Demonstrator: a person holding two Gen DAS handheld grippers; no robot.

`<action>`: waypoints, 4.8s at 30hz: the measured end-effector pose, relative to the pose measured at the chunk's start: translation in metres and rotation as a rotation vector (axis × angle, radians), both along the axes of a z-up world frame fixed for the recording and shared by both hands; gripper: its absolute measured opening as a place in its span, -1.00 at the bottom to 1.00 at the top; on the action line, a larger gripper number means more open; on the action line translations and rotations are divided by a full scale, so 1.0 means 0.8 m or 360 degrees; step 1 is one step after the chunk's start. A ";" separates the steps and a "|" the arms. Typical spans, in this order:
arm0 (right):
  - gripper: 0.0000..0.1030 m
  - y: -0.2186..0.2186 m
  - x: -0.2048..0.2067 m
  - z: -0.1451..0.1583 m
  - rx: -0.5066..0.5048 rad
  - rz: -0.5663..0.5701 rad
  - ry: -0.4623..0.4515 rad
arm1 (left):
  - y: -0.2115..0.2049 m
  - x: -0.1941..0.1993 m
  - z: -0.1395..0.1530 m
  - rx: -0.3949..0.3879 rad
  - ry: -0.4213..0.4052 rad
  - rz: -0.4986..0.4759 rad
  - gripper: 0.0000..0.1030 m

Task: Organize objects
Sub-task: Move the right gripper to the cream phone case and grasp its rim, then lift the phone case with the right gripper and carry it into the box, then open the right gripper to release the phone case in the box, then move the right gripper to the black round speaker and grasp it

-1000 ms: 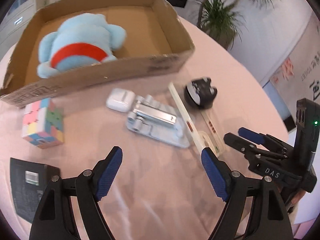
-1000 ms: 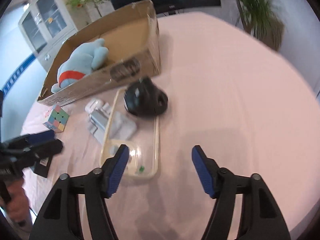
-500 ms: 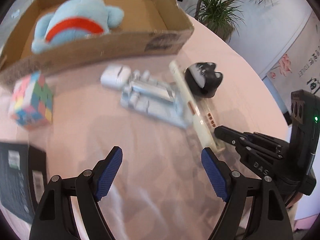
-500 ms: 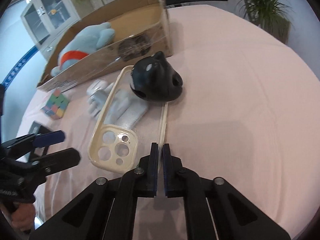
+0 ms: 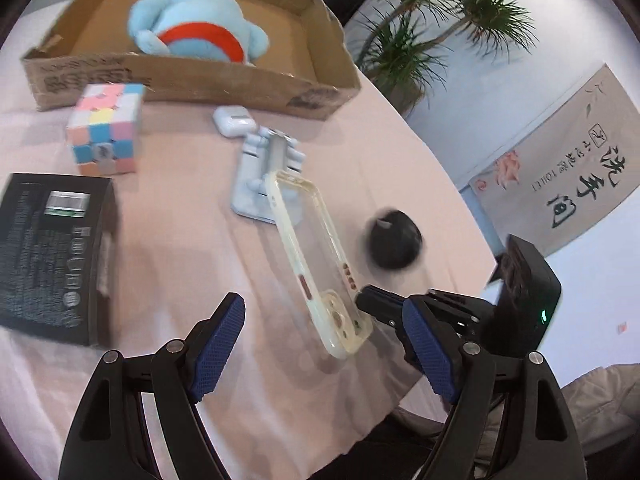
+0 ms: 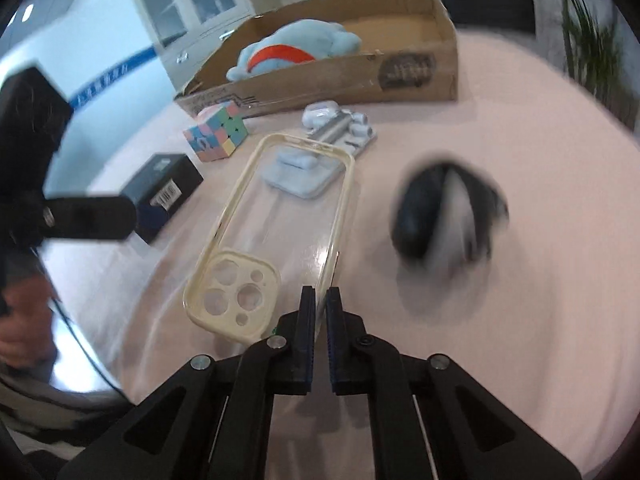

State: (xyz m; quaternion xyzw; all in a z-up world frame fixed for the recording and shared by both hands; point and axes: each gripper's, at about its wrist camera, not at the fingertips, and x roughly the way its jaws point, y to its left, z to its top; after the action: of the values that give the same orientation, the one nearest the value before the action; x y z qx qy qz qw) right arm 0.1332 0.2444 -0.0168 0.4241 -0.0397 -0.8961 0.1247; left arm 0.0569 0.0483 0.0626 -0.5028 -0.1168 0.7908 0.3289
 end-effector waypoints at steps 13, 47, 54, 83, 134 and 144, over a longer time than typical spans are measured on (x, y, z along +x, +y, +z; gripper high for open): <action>-0.62 -0.015 0.005 -0.003 0.0037 0.0110 0.0046 | 0.026 -0.006 -0.056 -0.0313 -0.0082 0.0060 -0.21; -0.93 -0.041 -0.018 0.000 0.0116 0.0083 0.0012 | 0.016 -0.006 -0.040 -0.0318 0.0094 0.0094 -0.67; -0.93 -0.038 -0.013 0.033 0.0089 0.0044 0.0128 | 0.018 -0.001 0.001 -0.0291 0.0254 0.0083 -0.67; -0.93 0.007 -0.126 0.198 0.0164 -0.0121 0.0309 | 0.089 -0.140 0.175 -0.0444 0.0578 -0.0025 -0.67; 0.40 0.150 0.099 0.089 0.0038 -0.0451 0.0091 | 0.199 0.007 0.052 -0.0340 0.0147 -0.0652 0.57; 0.10 0.116 0.082 0.021 0.0005 -0.0491 0.0025 | 0.174 0.032 0.020 -0.0367 0.0051 -0.0633 0.57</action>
State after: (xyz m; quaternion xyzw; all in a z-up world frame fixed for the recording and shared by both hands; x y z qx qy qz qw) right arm 0.1984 0.3371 0.0001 0.4062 -0.1019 -0.9080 -0.0148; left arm 0.0821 0.1875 0.0787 -0.5375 0.0811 0.7264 0.4205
